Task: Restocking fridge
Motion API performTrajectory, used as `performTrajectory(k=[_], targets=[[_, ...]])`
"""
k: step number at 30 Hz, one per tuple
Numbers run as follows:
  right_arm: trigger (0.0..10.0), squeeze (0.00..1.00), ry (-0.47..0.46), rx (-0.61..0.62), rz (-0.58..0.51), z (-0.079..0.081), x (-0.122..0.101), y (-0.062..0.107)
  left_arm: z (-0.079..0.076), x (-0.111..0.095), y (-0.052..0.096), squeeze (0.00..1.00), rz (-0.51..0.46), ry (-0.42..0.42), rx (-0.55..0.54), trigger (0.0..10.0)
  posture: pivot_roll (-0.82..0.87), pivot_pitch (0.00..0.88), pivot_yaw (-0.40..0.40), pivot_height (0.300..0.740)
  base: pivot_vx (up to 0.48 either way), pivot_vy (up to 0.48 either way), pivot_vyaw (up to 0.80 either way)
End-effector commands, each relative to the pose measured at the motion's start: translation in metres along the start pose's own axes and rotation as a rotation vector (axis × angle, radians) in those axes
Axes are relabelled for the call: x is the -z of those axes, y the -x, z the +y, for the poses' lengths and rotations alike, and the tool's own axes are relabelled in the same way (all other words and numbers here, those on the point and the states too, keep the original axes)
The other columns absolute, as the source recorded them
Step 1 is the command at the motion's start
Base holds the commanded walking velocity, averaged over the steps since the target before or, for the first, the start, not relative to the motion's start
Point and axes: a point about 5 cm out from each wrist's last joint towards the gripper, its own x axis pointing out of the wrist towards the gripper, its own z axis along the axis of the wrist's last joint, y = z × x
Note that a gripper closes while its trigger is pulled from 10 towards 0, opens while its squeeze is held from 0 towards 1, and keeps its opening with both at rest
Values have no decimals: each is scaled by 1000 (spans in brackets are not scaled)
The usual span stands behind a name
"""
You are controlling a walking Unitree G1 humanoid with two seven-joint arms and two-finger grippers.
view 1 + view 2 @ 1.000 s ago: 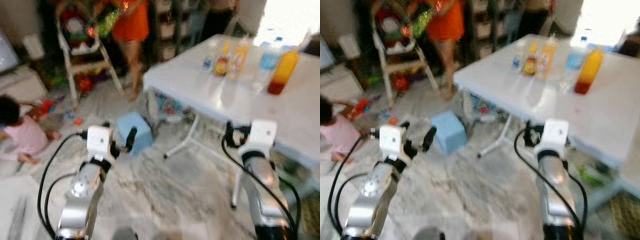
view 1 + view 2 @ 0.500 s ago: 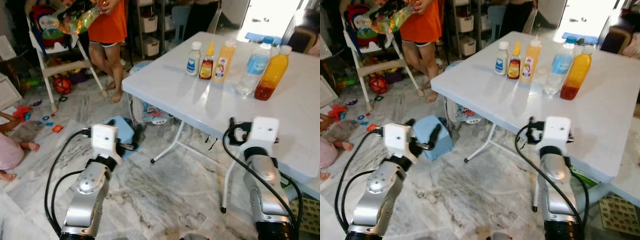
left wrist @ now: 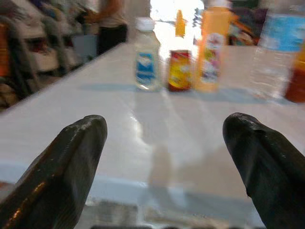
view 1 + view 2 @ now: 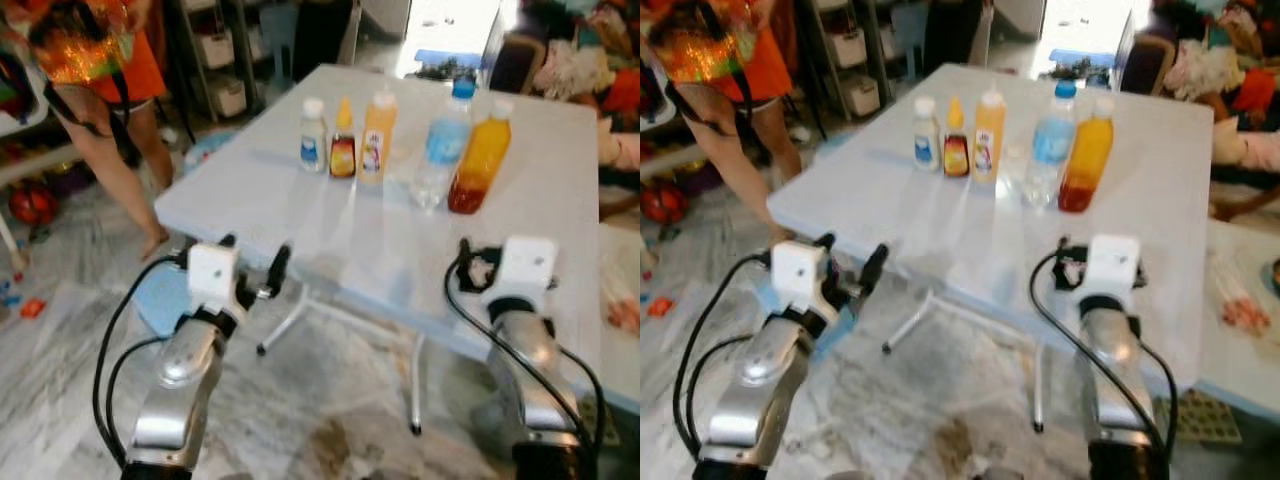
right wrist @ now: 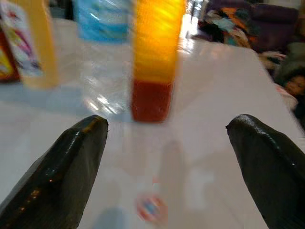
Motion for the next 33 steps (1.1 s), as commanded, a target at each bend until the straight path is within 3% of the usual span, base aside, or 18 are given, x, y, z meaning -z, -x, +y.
performTrajectory(k=[1,33], targets=[[10000,0,-12,-28,-24,11,-6,1,12,1,4,0,4,-32,-48,10000,6,0,-17,740,0,0,0],[10000,0,-9,-9,-25,15,-7,-3,17,2,6,0,-4,-58,-92,10000,11,0,-7,740,0,0,0]])
